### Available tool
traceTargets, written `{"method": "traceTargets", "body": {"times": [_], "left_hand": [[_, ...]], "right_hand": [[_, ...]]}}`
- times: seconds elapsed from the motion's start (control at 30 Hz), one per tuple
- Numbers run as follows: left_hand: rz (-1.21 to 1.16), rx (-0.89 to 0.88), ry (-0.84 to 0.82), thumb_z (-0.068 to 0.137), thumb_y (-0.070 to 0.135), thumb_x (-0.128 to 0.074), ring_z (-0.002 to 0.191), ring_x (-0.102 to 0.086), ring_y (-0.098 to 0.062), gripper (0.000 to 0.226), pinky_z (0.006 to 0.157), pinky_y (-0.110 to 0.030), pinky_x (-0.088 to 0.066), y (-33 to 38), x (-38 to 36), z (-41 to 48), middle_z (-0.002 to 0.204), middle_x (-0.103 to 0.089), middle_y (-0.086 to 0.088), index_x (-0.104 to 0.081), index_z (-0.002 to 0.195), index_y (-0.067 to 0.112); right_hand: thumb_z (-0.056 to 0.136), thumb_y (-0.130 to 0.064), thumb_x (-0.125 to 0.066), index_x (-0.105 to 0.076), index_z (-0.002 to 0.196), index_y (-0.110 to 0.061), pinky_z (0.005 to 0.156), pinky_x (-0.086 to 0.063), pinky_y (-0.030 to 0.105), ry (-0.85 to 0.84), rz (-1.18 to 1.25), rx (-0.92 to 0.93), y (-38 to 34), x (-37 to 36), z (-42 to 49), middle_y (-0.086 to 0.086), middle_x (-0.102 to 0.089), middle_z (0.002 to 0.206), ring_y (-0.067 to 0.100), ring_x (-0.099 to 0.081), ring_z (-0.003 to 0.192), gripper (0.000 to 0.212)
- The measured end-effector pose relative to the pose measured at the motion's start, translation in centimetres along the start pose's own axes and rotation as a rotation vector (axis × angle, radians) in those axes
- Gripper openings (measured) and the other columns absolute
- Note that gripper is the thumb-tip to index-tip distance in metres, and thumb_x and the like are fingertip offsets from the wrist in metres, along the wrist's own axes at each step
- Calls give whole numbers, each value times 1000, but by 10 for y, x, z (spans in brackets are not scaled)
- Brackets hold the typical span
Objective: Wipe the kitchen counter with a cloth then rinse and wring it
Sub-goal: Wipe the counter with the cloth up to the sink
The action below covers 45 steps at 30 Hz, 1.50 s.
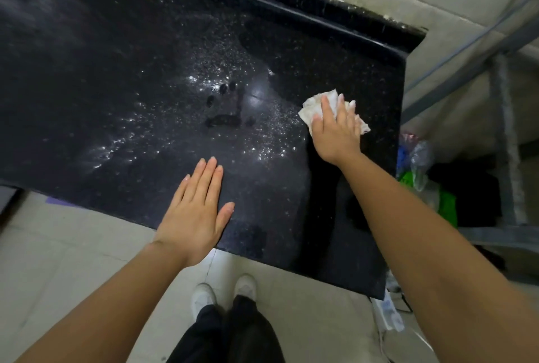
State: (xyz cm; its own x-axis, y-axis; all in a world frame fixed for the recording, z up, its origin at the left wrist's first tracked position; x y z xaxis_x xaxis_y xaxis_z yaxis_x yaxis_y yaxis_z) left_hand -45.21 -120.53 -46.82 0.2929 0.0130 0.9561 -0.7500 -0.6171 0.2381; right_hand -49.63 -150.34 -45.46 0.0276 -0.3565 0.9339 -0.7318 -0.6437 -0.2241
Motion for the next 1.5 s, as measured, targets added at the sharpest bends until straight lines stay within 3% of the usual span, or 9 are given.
{"method": "traceTargets", "body": {"times": [0.33, 0.5, 0.57, 0.7, 0.83, 1.03, 1.2, 1.33, 1.5], "left_hand": [[-59, 7, -65, 83, 57, 14, 140, 27, -14, 74, 114, -31, 14, 2, 9, -1, 153, 25, 1, 17, 144, 14], [-67, 8, -84, 81, 58, 16, 138, 32, -13, 74, 112, -29, 18, 3, 11, -1, 151, 30, 1, 23, 142, 16], [-62, 8, -62, 84, 58, 13, 139, 28, -13, 73, 113, -28, 18, 3, 11, 0, 153, 26, 1, 19, 143, 16], [2, 0, -15, 93, 55, 2, 143, 19, -18, 69, 114, -28, 16, 1, 7, 0, 156, 14, -3, 8, 147, 12], [35, 1, -5, 100, 50, -14, 146, 6, -19, 65, 115, -30, 7, -1, 4, -1, 158, -9, -8, -12, 149, 7], [68, 13, 1, 101, 48, -19, 145, -4, -21, 64, 114, -34, -3, -1, 6, 1, 157, -17, -10, -20, 148, 5], [45, 29, -30, 100, 50, -14, 145, 8, -17, 66, 114, -31, 4, 1, 6, 0, 158, -9, -8, -14, 150, 7], [-62, 29, -26, 93, 55, -1, 135, 36, -7, 70, 107, -21, 27, 3, 9, 0, 154, 24, 0, 13, 147, 14], [-96, 18, -78, 87, 58, 8, 130, 43, -5, 72, 103, -19, 32, 3, 14, -2, 148, 37, 3, 25, 144, 18]], "right_hand": [[100, -44, -16, -11, 153, -28, 118, 6, 37, -146, -208, 651, -1, -42, -150, 4, -1, 161, 25, 8, 148, 56], [102, -48, -24, -13, 152, -35, 118, 5, 35, -245, -316, 991, 35, -32, -144, -2, -1, 161, 20, 9, 148, 53], [102, -48, -21, -17, 151, -35, 118, 1, 36, -223, -329, 981, 38, -26, -123, -3, -4, 161, 20, 4, 148, 51], [98, -54, -8, -12, 152, -31, 118, -6, 43, -117, -222, 679, 26, -9, -61, -1, -2, 160, 22, 2, 148, 59], [103, -40, -18, -8, 154, -29, 117, 4, 40, -53, -146, 377, 6, 10, 10, 4, 4, 162, 24, 10, 148, 53], [103, -38, -15, -3, 154, -25, 118, 9, 42, -4, -45, 163, -35, 6, 49, 7, 9, 161, 26, 15, 147, 54], [103, -35, -20, -5, 154, -23, 117, 3, 42, -72, -174, 433, -53, -10, 2, 10, 7, 161, 31, 11, 147, 55], [96, -40, -9, -4, 154, -25, 117, 4, 42, -168, -247, 699, -51, -28, -71, 8, 6, 161, 30, 10, 147, 59], [102, -43, -22, -11, 153, -28, 118, 6, 35, -269, -319, 1072, -4, -25, -98, 2, -2, 161, 24, 6, 148, 54]]}}
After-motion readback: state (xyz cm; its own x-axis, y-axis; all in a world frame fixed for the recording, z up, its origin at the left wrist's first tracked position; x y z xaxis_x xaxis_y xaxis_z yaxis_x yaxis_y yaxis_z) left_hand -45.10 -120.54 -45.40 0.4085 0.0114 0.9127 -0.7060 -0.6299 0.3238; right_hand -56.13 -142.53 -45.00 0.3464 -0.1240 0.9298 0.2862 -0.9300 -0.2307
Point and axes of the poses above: each hand's wrist, its own z-axis towards the middle knuckle, its own x-axis out of the back of the hand, y = z × x, the point moved 1 cm from there along z, towards the middle knuckle
